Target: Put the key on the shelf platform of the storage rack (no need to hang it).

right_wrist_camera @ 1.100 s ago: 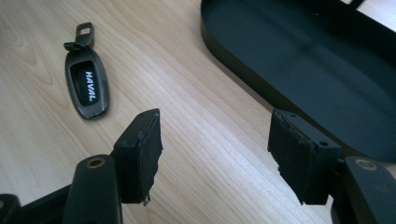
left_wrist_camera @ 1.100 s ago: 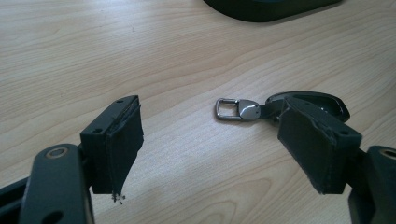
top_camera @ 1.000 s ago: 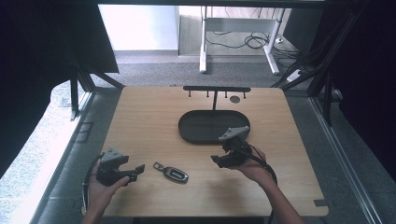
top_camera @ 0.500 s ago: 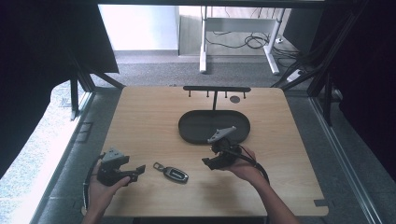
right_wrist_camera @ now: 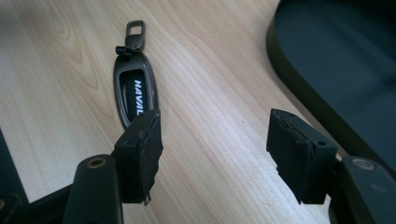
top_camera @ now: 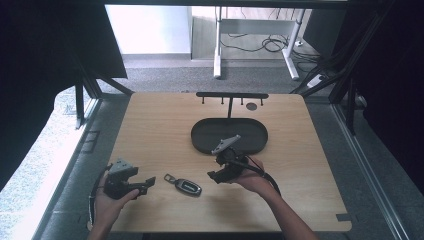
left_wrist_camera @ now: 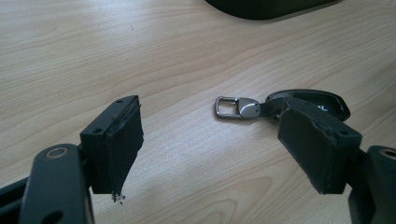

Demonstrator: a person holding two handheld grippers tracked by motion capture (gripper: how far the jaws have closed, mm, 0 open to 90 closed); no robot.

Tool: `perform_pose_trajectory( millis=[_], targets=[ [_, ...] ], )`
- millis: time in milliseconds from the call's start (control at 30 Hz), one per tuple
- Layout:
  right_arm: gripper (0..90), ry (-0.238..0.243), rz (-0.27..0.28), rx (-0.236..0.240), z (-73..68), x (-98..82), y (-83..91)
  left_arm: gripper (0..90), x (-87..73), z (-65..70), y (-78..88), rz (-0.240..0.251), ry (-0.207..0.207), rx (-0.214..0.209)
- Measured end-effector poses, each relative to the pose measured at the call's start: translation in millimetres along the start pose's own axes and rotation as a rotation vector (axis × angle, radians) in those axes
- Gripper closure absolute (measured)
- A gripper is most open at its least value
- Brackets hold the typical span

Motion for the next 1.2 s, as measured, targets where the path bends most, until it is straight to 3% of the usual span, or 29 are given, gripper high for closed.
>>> perform_pose_trajectory(
  millis=[1200],
  targets=[
    [35.2, 0.080, -0.080, 0.049, -35.0, 24.0, -37.9, 22.4, 0.7, -2.5, 3.1, 0.007, 0.001, 0.000]
  ],
)
Point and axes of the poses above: each handheld gripper's, and its own axes: y roughly backward along the jaws, x roughly out of its top, z roughly to its right, the point moved 4 cm from there along -y, roughly forward along the jaws, and after that the axes turned 2 degrees about -y, right-handed, at the moved point
